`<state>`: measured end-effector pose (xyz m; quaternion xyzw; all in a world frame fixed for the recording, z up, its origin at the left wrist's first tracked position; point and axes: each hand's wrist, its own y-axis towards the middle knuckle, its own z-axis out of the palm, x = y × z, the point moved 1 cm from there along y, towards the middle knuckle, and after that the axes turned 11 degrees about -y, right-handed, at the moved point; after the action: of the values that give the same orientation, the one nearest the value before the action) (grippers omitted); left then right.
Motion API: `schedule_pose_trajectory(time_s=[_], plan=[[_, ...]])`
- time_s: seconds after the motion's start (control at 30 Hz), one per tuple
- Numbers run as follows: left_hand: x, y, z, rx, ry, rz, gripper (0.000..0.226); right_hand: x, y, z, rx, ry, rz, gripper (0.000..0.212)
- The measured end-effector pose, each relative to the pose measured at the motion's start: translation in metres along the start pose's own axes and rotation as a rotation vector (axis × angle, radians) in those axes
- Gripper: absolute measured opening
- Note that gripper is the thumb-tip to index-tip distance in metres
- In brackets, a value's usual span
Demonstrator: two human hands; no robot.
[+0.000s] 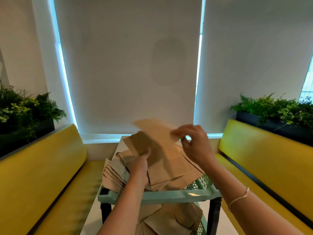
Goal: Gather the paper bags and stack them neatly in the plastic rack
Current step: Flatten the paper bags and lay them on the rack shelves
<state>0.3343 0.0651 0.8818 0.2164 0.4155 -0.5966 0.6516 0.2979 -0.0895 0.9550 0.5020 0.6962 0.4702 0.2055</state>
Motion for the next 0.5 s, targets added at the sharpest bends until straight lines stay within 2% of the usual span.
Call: schedule_pose_trajectory(time_s=[0.13,0.27,0.33,0.43,0.5], plan=[[-0.004,-0.002,-0.002,-0.005,-0.118,-0.048,0.040,-0.003,-0.032,0.024,0.443,-0.117,-0.041,0.035],[-0.005,0.005,-0.004,0.025,-0.212,-0.004,0.059,0.003,-0.044,0.029,0.553,-0.159,-0.068,0.035],[-0.003,0.002,-0.002,0.077,-0.157,-0.034,0.061,0.007,-0.045,0.027,0.647,-0.182,-0.087,0.036],[0.003,0.007,-0.003,0.060,-0.031,-0.001,0.039,0.006,-0.041,0.014,0.809,-0.128,-0.101,0.039],[0.003,0.009,-0.004,0.043,-0.007,0.011,0.020,-0.006,-0.033,0.006,0.802,-0.031,0.047,0.041]])
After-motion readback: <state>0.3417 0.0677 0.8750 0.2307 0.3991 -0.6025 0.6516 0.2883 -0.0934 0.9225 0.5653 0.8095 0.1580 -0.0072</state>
